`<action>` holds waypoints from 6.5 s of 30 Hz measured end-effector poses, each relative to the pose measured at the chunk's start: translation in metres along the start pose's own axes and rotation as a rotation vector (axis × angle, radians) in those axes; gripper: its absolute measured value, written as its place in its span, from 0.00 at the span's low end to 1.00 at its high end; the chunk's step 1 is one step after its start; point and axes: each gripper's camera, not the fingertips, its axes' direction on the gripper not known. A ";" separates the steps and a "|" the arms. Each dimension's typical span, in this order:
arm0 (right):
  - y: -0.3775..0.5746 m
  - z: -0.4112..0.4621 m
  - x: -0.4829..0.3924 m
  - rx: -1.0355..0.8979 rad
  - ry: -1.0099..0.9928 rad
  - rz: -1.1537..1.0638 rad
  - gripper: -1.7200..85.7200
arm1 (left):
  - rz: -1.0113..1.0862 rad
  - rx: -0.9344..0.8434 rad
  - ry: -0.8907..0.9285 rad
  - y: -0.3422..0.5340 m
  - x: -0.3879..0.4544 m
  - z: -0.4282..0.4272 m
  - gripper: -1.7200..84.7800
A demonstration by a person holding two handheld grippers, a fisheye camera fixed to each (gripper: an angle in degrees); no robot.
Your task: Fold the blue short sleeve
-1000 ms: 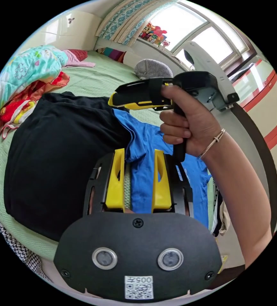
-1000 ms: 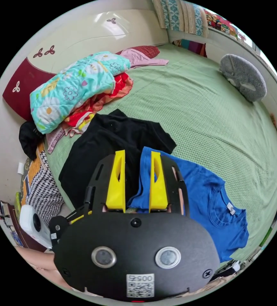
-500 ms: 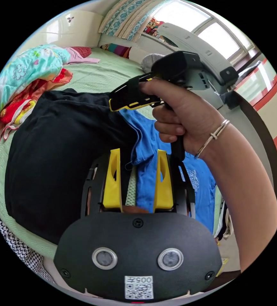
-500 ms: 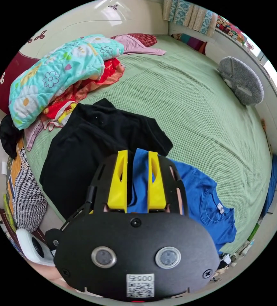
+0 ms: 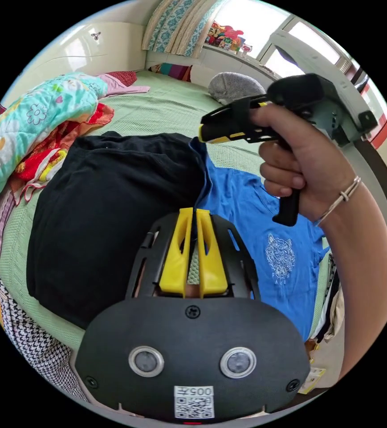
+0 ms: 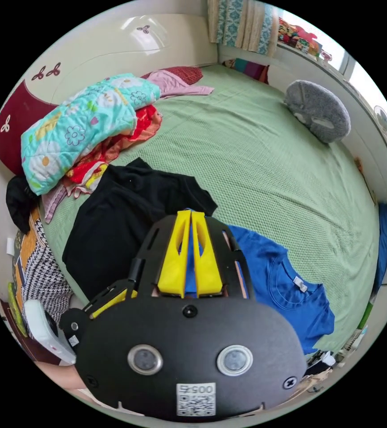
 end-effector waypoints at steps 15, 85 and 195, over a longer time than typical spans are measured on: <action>0.131 -0.022 0.159 -0.021 0.102 0.377 0.05 | 0.072 0.084 0.190 0.026 0.022 -0.035 0.07; 0.293 0.024 0.217 -0.053 -0.175 0.329 0.09 | 0.257 -0.190 0.140 0.042 0.145 0.147 0.13; 0.396 -0.136 0.315 0.079 -0.041 0.428 0.12 | 0.584 -0.282 0.468 0.155 0.396 0.260 0.13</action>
